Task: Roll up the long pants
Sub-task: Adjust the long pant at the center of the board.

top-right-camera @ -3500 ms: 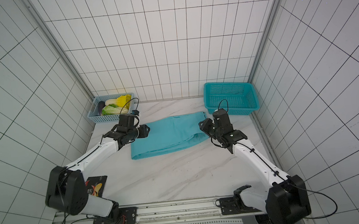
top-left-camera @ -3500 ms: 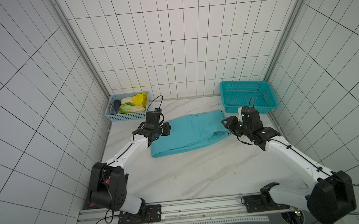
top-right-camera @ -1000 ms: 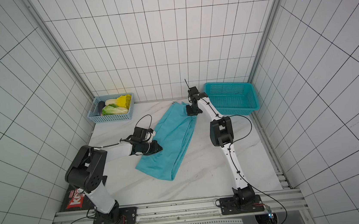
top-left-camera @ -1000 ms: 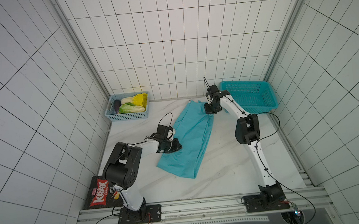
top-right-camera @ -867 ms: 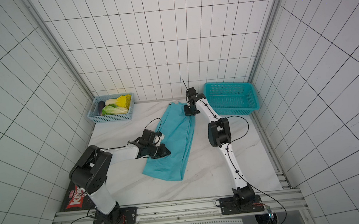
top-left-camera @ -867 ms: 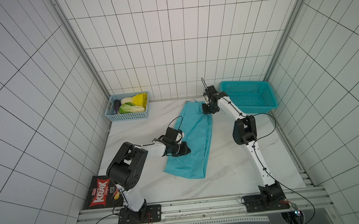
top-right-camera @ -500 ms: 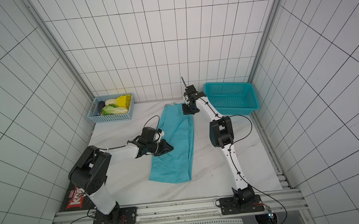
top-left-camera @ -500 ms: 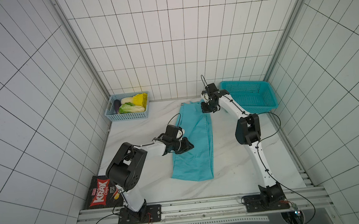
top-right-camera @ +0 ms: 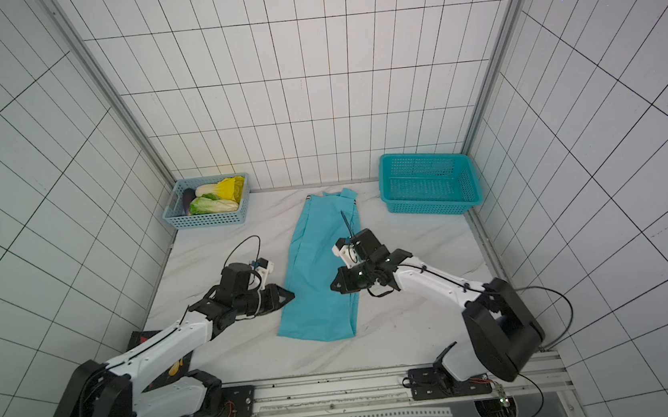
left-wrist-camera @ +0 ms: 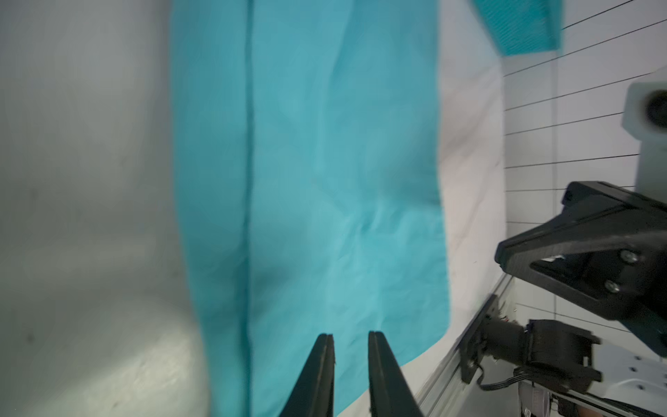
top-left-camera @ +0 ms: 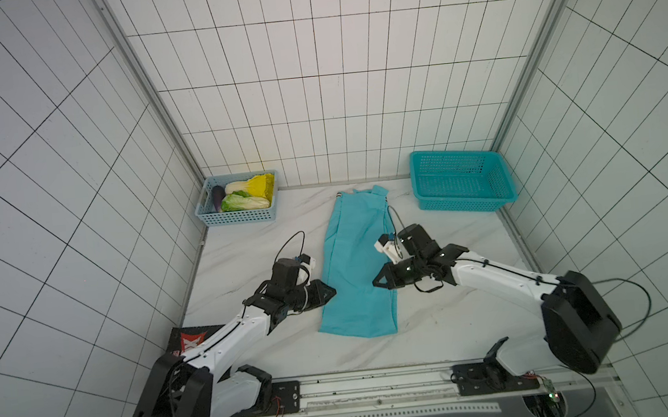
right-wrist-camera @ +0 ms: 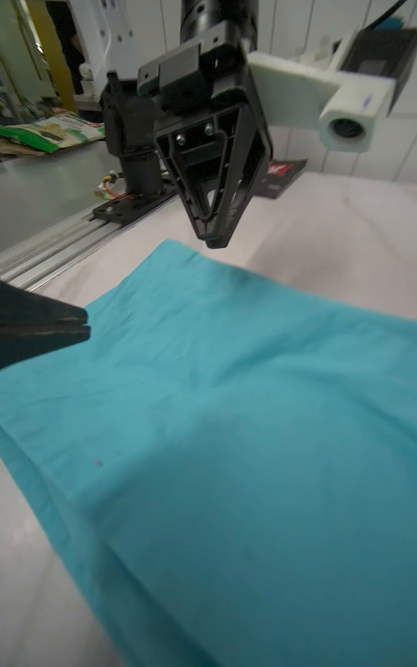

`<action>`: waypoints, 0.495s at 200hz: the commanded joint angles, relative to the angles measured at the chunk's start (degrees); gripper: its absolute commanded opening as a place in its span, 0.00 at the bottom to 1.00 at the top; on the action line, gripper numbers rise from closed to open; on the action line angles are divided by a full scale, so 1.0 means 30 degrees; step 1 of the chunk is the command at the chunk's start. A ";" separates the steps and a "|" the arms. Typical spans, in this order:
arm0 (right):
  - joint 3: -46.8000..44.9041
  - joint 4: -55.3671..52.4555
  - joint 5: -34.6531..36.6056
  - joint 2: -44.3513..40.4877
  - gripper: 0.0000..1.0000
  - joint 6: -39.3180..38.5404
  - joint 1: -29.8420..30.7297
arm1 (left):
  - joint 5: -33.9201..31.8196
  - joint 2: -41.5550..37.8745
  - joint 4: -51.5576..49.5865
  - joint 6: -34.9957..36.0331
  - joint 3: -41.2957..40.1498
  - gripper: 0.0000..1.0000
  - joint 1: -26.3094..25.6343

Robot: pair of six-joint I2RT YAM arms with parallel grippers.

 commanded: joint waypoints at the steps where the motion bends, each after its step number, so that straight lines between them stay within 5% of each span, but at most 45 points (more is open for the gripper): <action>1: -0.1191 0.2087 -0.0208 0.1182 0.00 0.1390 0.0565 | 0.0614 0.0676 0.0932 0.0662 -0.0420 0.21 -0.0077; 54: -0.1766 0.0445 0.2708 0.3514 0.00 0.0970 -0.2140 | 0.0730 0.4344 0.1261 0.0707 0.0004 0.18 -0.0107; 99: 0.1489 -0.2026 0.3550 0.5320 0.00 -0.1936 -0.4494 | 0.0483 0.6623 0.2953 -0.0683 0.2675 0.15 -0.0101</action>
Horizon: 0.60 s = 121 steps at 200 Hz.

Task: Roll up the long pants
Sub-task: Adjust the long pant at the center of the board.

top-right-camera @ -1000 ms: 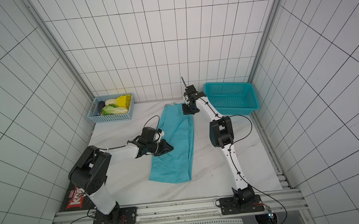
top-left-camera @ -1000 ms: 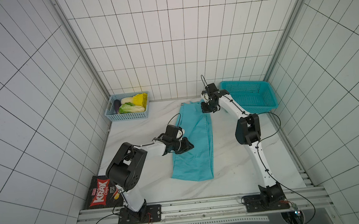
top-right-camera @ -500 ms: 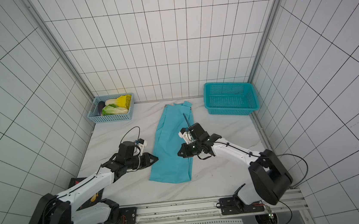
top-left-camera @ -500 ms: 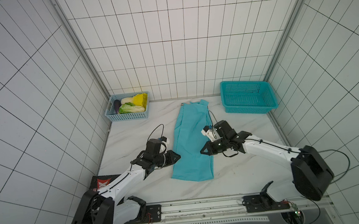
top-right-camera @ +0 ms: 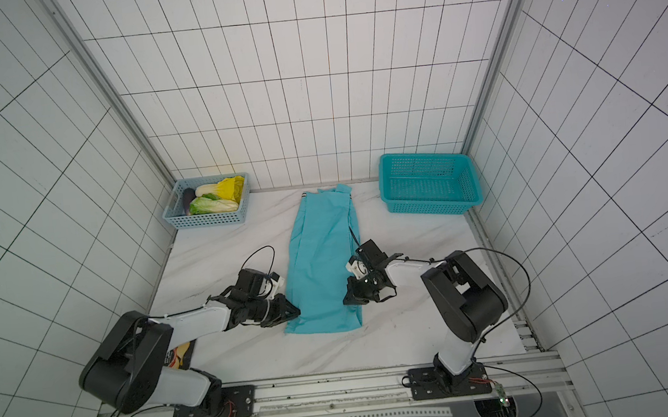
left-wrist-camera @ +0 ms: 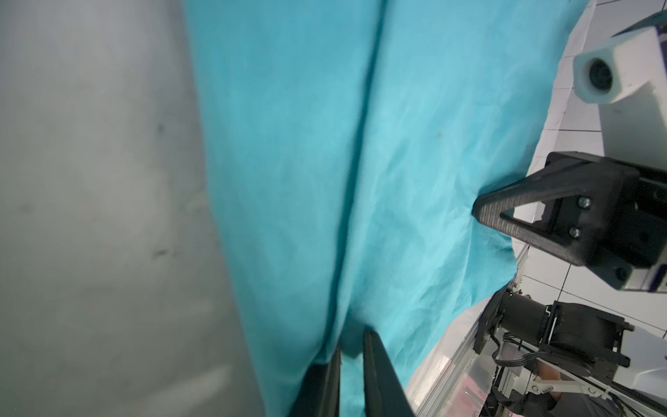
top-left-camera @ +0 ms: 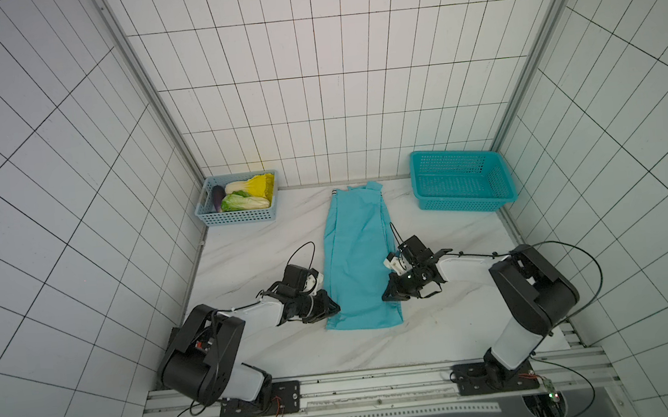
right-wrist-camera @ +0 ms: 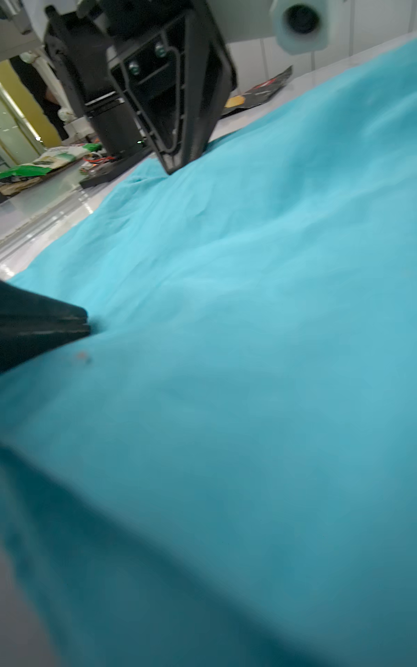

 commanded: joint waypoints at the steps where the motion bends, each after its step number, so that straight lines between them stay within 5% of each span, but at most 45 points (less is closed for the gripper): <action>1: 0.1302 -0.2304 0.3460 0.1616 0.00 -0.1952 -0.0913 | -0.1174 0.1403 0.0583 -0.0425 0.1306 0.15 0.0006; 46: 0.0360 -0.4018 0.2965 -0.2225 0.00 -0.1770 -0.1344 | -0.1431 -0.2331 -0.1257 -0.1045 0.0628 0.17 0.0119; 68: -0.1663 -0.4455 0.2240 -0.6537 0.26 -0.1076 -0.1402 | -0.2562 -0.6658 -0.4043 -0.0815 -0.0293 0.26 0.0230; 86: -0.3636 -0.4112 0.1441 -0.9161 0.49 0.0005 -0.1372 | -0.2861 -0.9542 -0.4340 -0.1452 -0.1885 0.52 0.0362; 110: -0.5877 -0.2566 0.0336 -0.9538 0.60 0.0754 -0.1434 | -0.1476 -1.0374 -0.0759 -0.3066 -0.5059 0.80 0.0767; 121: -0.6347 -0.1517 -0.0262 -0.8764 0.63 0.0903 -0.1449 | -0.0736 -0.9357 0.0489 -0.3414 -0.5647 0.82 0.0770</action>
